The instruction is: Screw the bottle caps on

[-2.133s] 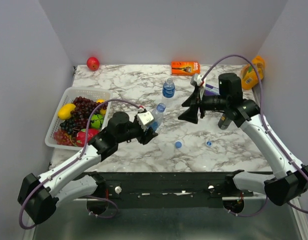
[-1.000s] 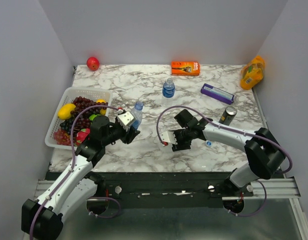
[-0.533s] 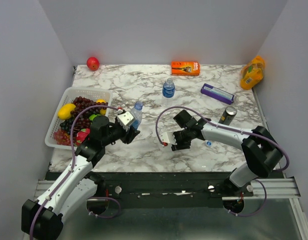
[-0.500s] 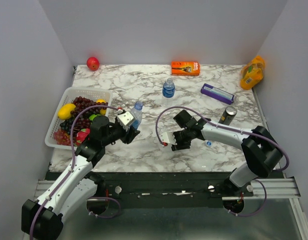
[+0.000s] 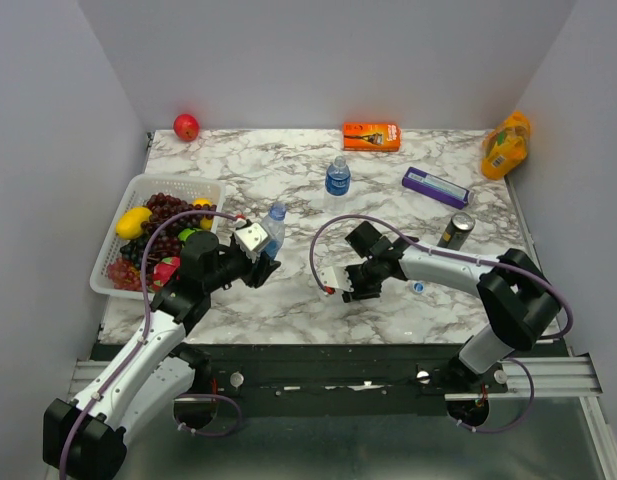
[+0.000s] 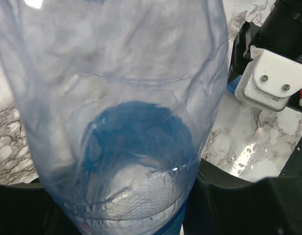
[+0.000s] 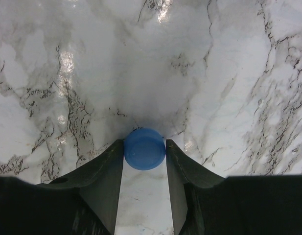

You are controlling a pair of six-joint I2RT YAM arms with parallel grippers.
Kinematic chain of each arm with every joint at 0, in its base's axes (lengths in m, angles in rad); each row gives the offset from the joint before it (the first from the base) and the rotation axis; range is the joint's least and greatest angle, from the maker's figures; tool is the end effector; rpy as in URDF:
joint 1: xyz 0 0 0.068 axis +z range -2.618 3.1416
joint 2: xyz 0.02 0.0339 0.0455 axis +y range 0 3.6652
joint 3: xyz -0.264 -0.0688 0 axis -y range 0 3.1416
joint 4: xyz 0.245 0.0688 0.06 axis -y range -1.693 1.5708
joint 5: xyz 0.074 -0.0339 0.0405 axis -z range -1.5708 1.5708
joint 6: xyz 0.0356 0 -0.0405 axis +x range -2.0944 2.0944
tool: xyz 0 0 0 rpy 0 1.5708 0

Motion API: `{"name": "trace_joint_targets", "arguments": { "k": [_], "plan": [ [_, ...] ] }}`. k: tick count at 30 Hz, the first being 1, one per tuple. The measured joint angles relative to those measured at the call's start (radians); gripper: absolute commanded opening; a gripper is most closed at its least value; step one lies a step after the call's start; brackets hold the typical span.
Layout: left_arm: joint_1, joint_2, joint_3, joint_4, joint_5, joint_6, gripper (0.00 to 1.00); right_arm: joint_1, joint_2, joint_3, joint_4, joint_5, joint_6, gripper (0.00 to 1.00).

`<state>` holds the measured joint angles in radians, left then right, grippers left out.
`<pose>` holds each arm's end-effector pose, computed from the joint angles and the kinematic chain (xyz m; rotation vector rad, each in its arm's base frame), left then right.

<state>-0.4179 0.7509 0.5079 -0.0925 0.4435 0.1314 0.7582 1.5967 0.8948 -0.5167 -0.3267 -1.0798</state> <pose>0.1578 -0.0868 0.2580 0.8063 1.7423 -0.6153 0.2026 0.2076 0.1639 -2.2116 1.5871 0.3652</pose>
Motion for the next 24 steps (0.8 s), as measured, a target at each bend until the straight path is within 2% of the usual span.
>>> {"name": "trace_joint_targets", "arguments": {
  "k": [3, 11, 15, 18, 24],
  "plan": [
    [0.000, 0.000, 0.000, 0.000, 0.000, 0.000, 0.00, 0.000, 0.004, 0.000, 0.000, 0.000, -0.003, 0.46],
    [0.000, 0.005, -0.004, 0.001, 0.010, 0.011, 0.00, 0.000, 0.004, 0.003, -0.003, 0.002, -0.005, 0.32],
    [-0.004, 0.015, -0.027, 0.017, 0.049, 0.029, 0.00, 0.000, -0.035, 0.014, -0.069, 0.005, 0.007, 0.30],
    [-0.043, 0.039, -0.052, 0.041, 0.073, 0.059, 0.00, 0.000, -0.119, 0.081, -0.177, -0.013, 0.041, 0.30],
    [-0.215, 0.152, -0.102, 0.159, 0.103, 0.150, 0.00, -0.001, -0.328, 0.265, -0.329, -0.100, 0.106, 0.31]
  ]
}}
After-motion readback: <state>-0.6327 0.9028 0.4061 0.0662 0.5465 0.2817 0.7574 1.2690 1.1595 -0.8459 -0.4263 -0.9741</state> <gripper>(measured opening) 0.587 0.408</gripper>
